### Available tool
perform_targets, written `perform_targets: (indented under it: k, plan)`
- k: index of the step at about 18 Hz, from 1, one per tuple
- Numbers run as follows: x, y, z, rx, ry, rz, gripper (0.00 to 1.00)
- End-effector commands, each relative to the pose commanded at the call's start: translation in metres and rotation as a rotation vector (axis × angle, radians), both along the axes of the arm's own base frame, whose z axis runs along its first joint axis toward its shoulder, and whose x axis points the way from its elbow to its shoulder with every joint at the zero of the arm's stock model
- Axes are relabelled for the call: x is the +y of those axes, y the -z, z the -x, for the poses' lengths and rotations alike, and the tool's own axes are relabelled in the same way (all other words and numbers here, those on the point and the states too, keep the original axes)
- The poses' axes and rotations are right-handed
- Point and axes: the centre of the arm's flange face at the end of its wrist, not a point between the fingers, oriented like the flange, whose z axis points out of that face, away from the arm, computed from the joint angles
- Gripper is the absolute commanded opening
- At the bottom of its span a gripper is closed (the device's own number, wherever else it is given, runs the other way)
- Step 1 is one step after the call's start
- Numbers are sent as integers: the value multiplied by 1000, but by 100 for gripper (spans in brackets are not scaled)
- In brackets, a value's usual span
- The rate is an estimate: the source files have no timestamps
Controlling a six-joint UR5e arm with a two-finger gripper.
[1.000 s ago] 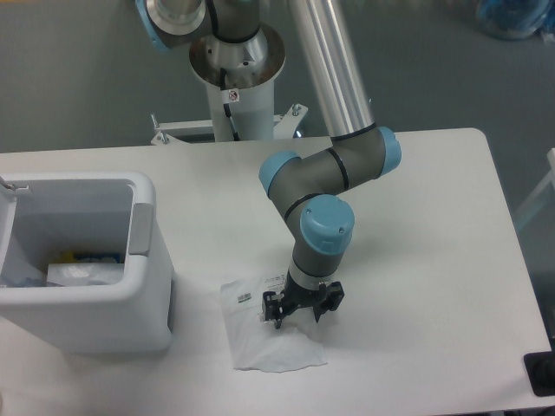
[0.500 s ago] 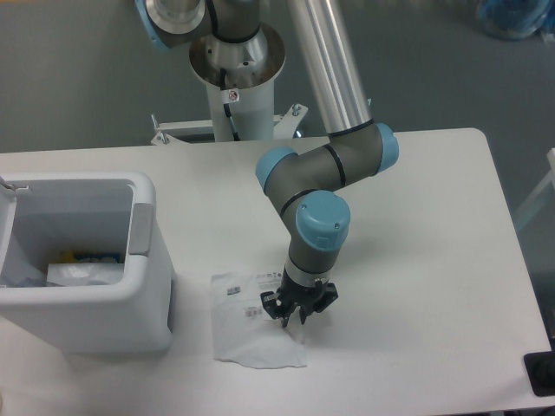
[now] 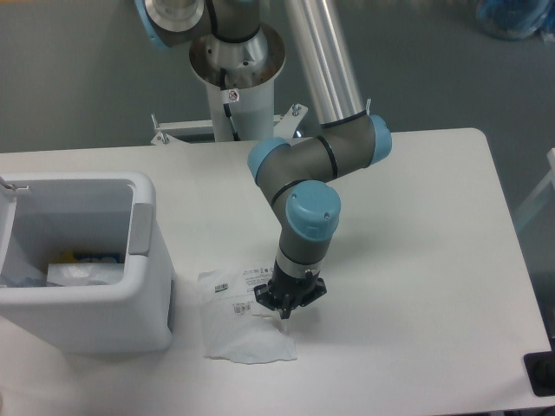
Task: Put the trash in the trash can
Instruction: 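Lower the gripper onto the plastic bag and pinch it, then lift the plastic bag and carry it over the white bin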
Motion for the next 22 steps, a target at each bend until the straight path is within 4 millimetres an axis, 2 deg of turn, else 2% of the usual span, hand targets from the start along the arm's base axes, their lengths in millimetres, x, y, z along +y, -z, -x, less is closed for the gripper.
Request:
perform_targets:
  k: [4, 6, 8, 9, 11, 12, 13, 15, 19, 22]
  plan:
    - [-8, -49, 4, 43, -16, -70, 0]
    - [-13, -90, 7, 49, -53, -154, 0]
    - [-20, -123, 17, 59, -113, -213, 0]
    - [-24, -145, 17, 73, -115, -253, 0]
    - [-38, -214, 13, 107, -145, -373, 0]
    - [-43, -238, 11, 111, -163, -420, 0]
    - [-50, -273, 5, 114, -176, -488, 0]
    - [-61, -308, -2, 127, -196, -550, 0]
    - [-72, -383, -28, 142, -215, -680, 0]
    - [-74, -423, -47, 151, -158, -764, 0]
